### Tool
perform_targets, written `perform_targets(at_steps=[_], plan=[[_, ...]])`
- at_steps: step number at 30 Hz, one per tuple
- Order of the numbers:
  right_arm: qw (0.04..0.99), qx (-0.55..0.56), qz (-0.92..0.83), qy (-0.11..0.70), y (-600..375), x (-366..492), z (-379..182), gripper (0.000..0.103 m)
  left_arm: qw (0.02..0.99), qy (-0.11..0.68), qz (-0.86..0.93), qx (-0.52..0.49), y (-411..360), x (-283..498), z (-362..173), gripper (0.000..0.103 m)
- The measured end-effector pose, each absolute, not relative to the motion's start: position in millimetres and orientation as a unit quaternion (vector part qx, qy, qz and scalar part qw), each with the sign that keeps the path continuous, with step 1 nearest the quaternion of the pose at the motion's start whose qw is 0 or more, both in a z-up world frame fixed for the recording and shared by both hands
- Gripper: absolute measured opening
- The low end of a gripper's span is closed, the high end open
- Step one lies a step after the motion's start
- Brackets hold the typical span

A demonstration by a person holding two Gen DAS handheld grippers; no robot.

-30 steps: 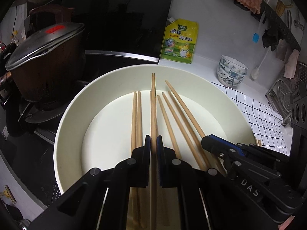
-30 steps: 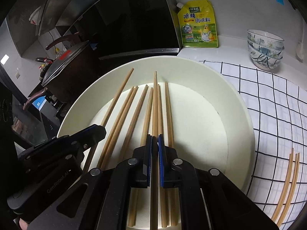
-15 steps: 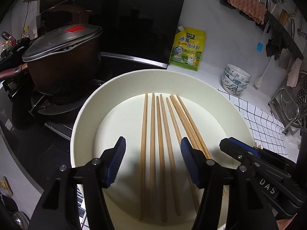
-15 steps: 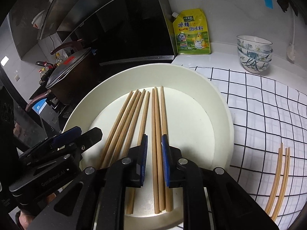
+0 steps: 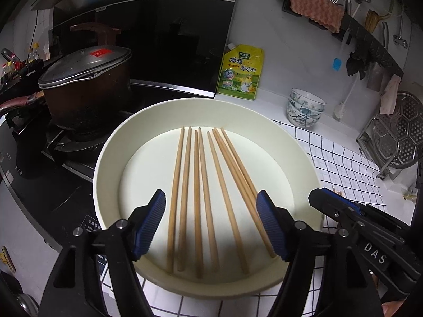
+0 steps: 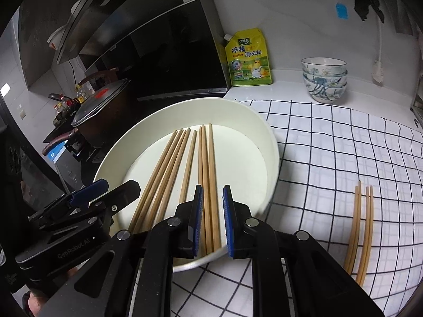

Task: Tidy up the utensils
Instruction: 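Open both tools to drop the chopsticks into the basin, then withdraw both open tools from the basin back over the chopstick pile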

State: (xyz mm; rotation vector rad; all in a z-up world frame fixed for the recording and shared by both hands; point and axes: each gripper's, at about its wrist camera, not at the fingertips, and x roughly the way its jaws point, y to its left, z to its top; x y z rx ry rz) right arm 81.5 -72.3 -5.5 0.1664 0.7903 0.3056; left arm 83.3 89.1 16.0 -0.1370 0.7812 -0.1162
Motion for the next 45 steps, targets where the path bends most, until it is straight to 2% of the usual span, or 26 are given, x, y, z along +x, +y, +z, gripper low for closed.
perform_targets(at_steps=[8, 12, 19, 23, 33, 45], plan=[[0.913, 0.089, 0.134, 0.374, -95, 53, -5, 0.016, 0.922, 0.373, -0.077, -0.061, 68, 61, 22, 0.074], [0.917, 0.090, 0.119, 0.369, -113, 37, -6, 0.025, 0.923, 0.372, -0.088, -0.055, 52, 51, 23, 0.076], [0.921, 0.093, 0.075, 0.371, -159, 9, -15, 0.027, 0.918, 0.374, -0.121, -0.051, 20, 37, 22, 0.080], [0.922, 0.086, 0.046, 0.374, -188, -4, -21, 0.034, 0.915, 0.377, -0.137, -0.045, -1, 28, 20, 0.084], [0.914, 0.085, -0.005, 0.397, -243, -19, -49, 0.044, 0.905, 0.391, -0.165, -0.025, -42, 15, 7, 0.088], [0.902, 0.056, -0.008, 0.429, -238, -2, -82, 0.044, 0.900, 0.407, -0.152, -0.001, -58, 14, -18, 0.089]])
